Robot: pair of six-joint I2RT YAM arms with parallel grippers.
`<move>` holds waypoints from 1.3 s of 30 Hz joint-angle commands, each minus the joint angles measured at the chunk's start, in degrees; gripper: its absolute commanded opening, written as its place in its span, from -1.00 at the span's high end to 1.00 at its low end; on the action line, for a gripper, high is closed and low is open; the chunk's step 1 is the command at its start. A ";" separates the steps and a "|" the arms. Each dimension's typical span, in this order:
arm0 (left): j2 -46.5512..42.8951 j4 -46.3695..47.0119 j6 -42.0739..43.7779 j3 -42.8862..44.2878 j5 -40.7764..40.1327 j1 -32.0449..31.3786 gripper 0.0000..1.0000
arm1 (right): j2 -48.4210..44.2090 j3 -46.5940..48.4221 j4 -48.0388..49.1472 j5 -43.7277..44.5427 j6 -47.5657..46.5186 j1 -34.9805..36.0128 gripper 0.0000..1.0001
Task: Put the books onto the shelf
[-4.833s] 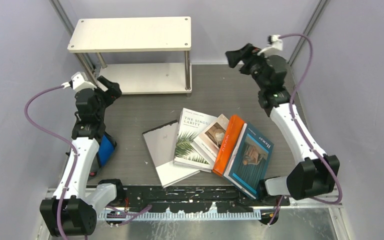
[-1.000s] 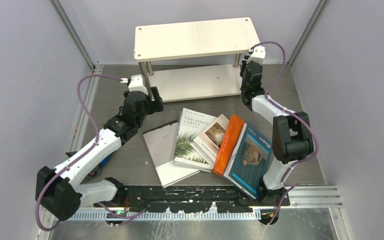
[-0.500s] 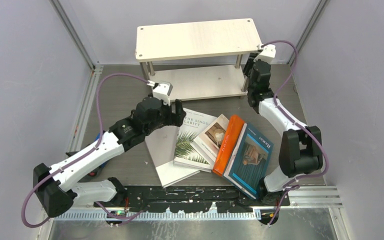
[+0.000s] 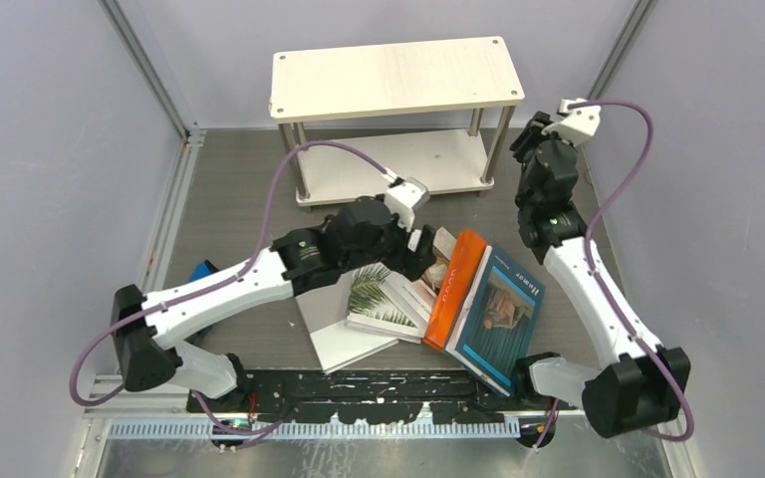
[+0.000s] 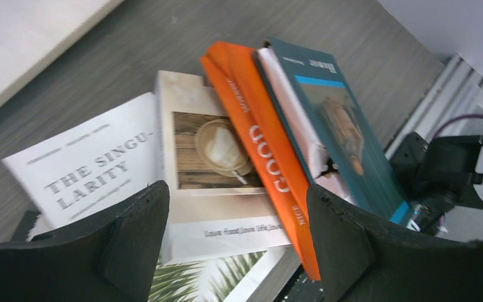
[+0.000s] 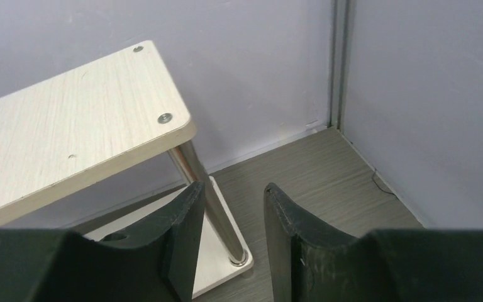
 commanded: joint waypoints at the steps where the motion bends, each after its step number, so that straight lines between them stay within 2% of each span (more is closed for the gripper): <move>1: 4.71 -2.90 1.41 6.43 6.85 -2.18 -0.60 | -5.86 -0.11 -7.99 6.52 4.51 0.01 0.10; 11: 15.14 -7.40 -2.15 15.11 15.89 -5.55 -0.55 | -15.81 -1.55 -19.38 12.05 8.66 -0.42 0.09; 22: 24.12 -10.65 -4.74 22.60 19.13 -7.63 -0.45 | -20.49 -2.22 -24.16 12.37 10.20 -1.05 0.09; 30: 26.21 -10.88 -8.54 22.28 17.94 -7.71 -0.39 | -21.85 -1.87 -25.22 12.48 10.27 -1.04 0.09; 39: 27.95 -6.74 -13.72 20.99 19.72 -7.83 -0.29 | -22.52 -2.30 -26.14 11.75 10.65 -1.04 0.09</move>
